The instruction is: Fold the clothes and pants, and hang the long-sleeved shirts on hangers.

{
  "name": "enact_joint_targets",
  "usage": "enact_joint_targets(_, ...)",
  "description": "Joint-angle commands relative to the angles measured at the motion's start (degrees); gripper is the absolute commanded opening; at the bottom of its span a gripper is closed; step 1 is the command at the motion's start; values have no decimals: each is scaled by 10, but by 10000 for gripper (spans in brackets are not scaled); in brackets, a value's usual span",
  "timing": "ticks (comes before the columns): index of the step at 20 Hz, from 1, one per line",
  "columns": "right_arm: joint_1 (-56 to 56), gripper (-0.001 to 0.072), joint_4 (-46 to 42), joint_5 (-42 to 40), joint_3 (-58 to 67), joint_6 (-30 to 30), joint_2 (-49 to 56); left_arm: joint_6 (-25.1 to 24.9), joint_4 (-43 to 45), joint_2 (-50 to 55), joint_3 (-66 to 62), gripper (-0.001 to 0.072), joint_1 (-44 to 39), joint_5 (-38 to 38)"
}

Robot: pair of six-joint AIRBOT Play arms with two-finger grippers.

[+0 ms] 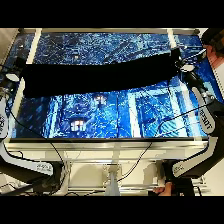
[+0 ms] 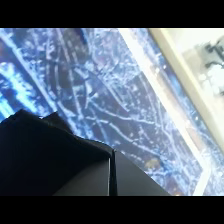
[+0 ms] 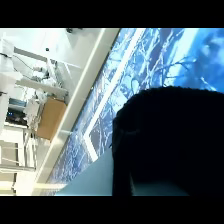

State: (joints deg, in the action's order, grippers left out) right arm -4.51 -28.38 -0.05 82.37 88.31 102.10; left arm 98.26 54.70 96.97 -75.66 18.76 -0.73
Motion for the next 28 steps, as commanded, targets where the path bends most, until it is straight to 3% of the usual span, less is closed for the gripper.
enact_joint_targets(1,11,17,1,-26,18,2,23,6,1,23,-22,11,-12,-19)
enact_joint_targets(4,17,33,0,-23,18,2,31,5,1,29,-21,38,-12,-16)
enact_joint_targets(5,17,219,-2,-23,18,1,31,5,2,29,-22,217,-12,-17)
enact_joint_targets(6,18,523,-6,-23,18,1,31,4,3,29,-22,569,-12,-16)
enact_joint_targets(7,18,662,-12,-19,18,1,31,4,4,29,-22,691,-12,-16)
enact_joint_targets(10,18,661,-54,12,18,-3,26,3,35,16,-22,698,-12,-8)
enact_joint_targets(13,18,661,-108,38,18,-27,14,4,156,-13,-21,699,-7,38)
enact_joint_targets(15,18,660,-132,47,18,-30,5,4,210,-38,-21,698,8,129)
enact_joint_targets(20,18,660,-162,80,18,-40,-19,3,218,-84,-21,697,108,448)
enact_joint_targets(22,18,660,-170,98,18,-40,-26,-19,220,-101,-15,696,146,531)
enact_joint_targets(24,18,660,-171,114,18,-40,-29,-48,220,-130,16,695,169,562)
enact_joint_targets(28,18,660,-171,140,18,-40,-29,-49,157,-161,79,697,181,535)
